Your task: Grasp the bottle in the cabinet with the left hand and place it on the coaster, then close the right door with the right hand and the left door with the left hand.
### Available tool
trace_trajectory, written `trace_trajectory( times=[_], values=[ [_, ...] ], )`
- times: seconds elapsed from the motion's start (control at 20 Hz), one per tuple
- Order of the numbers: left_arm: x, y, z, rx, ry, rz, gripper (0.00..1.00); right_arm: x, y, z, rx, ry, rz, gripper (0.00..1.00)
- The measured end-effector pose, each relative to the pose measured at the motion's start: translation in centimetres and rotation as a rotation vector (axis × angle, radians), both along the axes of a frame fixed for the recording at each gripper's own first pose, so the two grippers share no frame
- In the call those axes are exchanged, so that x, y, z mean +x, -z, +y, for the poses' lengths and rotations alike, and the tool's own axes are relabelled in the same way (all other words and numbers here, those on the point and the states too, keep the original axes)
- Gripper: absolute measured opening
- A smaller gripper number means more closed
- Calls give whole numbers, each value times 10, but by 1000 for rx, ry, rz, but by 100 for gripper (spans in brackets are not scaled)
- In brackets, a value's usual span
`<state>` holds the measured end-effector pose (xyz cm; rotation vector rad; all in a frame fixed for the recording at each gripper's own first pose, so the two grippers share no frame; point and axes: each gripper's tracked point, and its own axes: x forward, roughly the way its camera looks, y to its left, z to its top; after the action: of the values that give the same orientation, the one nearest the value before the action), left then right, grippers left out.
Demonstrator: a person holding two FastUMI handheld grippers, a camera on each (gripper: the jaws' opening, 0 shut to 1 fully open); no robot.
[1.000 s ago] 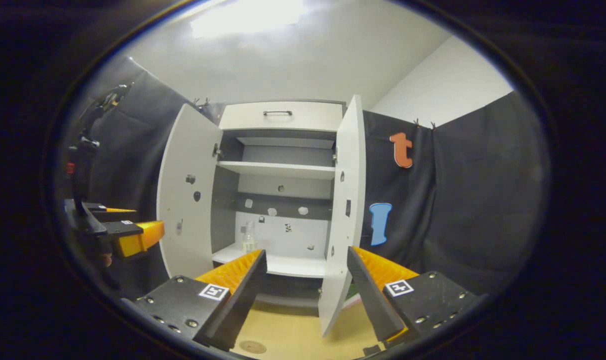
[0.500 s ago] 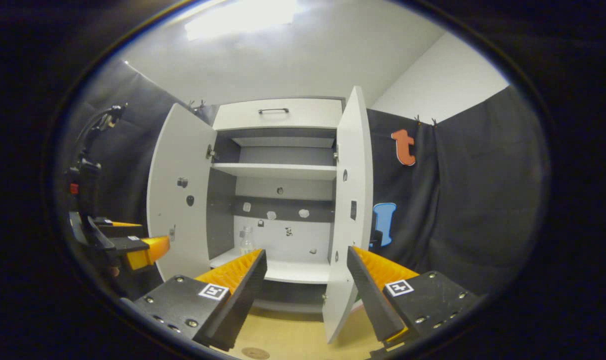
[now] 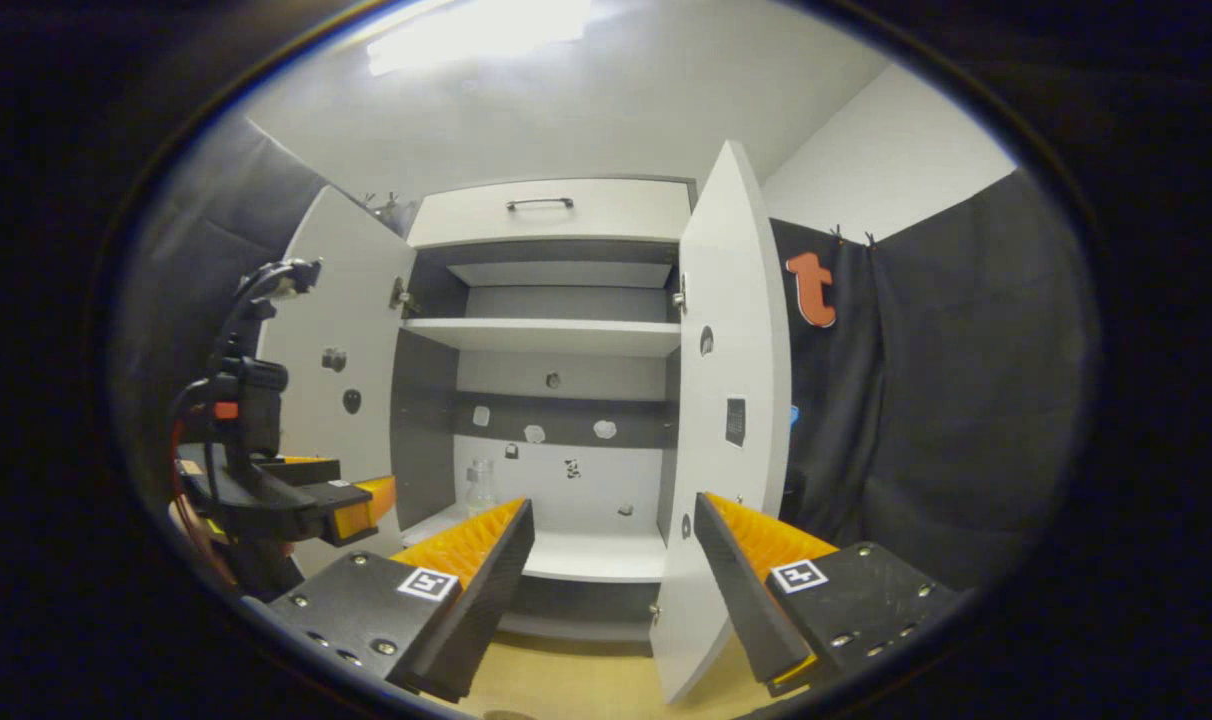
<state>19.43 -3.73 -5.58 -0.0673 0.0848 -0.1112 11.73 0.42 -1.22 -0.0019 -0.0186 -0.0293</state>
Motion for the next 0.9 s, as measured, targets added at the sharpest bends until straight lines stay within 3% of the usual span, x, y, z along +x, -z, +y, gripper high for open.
trace_trajectory(
  times=[0.05,0.2,0.25,0.3,0.45,0.5,0.6,0.65,0.7,0.9],
  values=[
    [17,7,-4,-8,7,6,98,7,2,3,4,3,8,98],
    [66,30,-20,-39,35,23,98,25,12,1,-4,20,32,98],
    [82,36,-25,-43,41,22,98,30,14,0,-14,32,36,93],
    [98,43,-31,-42,52,19,98,33,17,0,-22,36,39,98],
    [139,62,-51,-22,76,-3,98,42,20,0,-38,38,50,98],
    [152,67,-55,-17,75,-10,99,45,22,0,-44,38,54,93],
    [172,78,-60,-6,68,-14,98,54,25,-2,-49,41,61,93],
    [183,82,-59,0,54,-14,98,57,26,-3,-52,45,66,98],
    [192,85,-58,6,37,-13,98,60,30,-6,-54,50,77,93],
    [222,100,-61,34,29,-5,98,58,32,-13,-62,67,85,98]
  ],
)
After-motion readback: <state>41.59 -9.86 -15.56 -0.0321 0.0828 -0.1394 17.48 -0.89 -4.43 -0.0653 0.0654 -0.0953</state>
